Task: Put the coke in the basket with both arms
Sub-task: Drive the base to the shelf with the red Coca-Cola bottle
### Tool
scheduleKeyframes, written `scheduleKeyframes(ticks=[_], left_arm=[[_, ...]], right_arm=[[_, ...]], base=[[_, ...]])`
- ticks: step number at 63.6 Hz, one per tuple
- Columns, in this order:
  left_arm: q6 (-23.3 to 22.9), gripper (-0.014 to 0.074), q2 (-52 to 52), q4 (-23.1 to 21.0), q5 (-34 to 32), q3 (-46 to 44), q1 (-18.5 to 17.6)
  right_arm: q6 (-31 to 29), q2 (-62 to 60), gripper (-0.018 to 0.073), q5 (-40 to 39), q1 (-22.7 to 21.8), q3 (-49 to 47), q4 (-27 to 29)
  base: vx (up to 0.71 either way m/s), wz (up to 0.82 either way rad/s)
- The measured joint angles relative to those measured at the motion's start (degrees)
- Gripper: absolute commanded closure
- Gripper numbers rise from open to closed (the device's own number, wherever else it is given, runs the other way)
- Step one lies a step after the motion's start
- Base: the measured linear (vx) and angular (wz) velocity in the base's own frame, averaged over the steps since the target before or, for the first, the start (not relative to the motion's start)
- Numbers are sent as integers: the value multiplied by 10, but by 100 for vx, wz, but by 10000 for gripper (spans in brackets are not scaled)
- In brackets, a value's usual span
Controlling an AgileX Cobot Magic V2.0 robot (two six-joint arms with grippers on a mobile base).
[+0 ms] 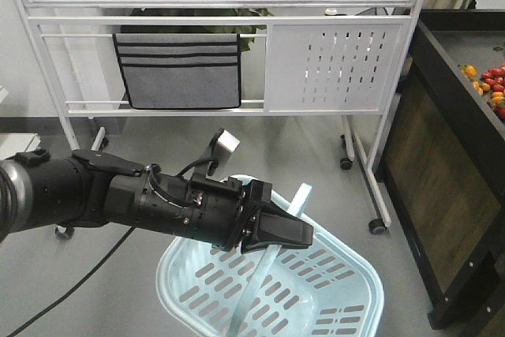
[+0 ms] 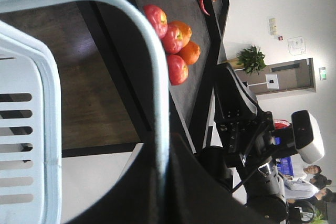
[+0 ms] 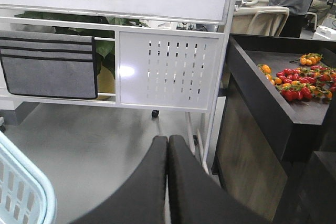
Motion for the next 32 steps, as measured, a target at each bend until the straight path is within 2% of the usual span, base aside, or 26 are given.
scheduleKeyframes(ticks=[32], left_arm=[[0, 602, 0, 0, 0, 0, 0]], right_arm=[[0, 0, 569, 0, 0, 0, 0]], base=[[18, -2]])
